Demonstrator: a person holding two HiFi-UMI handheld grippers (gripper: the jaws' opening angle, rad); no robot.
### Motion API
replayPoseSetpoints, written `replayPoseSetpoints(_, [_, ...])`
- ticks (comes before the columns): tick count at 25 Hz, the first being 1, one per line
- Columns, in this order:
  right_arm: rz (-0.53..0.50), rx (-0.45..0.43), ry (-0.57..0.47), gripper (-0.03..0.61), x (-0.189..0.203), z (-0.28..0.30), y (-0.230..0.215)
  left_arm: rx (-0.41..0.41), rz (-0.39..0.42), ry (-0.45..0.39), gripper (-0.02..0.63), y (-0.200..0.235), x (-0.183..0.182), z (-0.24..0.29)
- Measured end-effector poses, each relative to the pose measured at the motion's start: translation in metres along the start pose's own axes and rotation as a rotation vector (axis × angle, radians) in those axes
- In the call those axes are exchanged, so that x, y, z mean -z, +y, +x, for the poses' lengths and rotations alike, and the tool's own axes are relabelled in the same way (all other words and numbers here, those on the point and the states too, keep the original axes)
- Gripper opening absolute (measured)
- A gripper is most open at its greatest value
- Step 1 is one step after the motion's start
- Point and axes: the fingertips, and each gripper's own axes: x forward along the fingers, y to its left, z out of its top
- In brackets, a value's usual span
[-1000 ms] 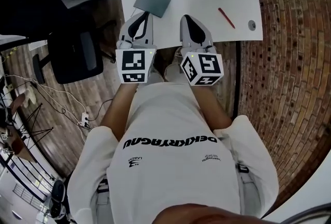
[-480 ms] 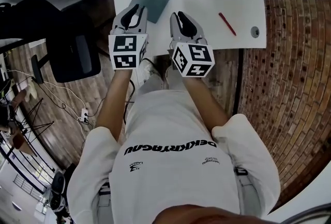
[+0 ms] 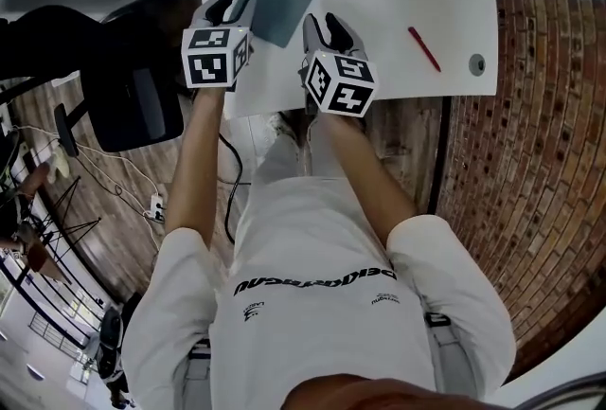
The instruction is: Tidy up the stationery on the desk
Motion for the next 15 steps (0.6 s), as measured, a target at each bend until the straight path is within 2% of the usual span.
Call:
replayPoseSetpoints(6, [0.051,0.064,0.076,0.135,0.026,0.041,-0.018,0.033,-0.019,0.075,0.152,0.022,0.017,0.042])
replayPoseSetpoints(11, [0.091,0.097,0.101,0.144,0.034,0.061,-0.027,0.048,-0.026,0.123,0.152,0.033,0.03,0.068])
replayPoseSetpoints(15, [0.087,0.112,0.125,0.144,0.045,0.069,-0.029,0.072,-0.043,0.151,0.152,0.037,0.04,0.081])
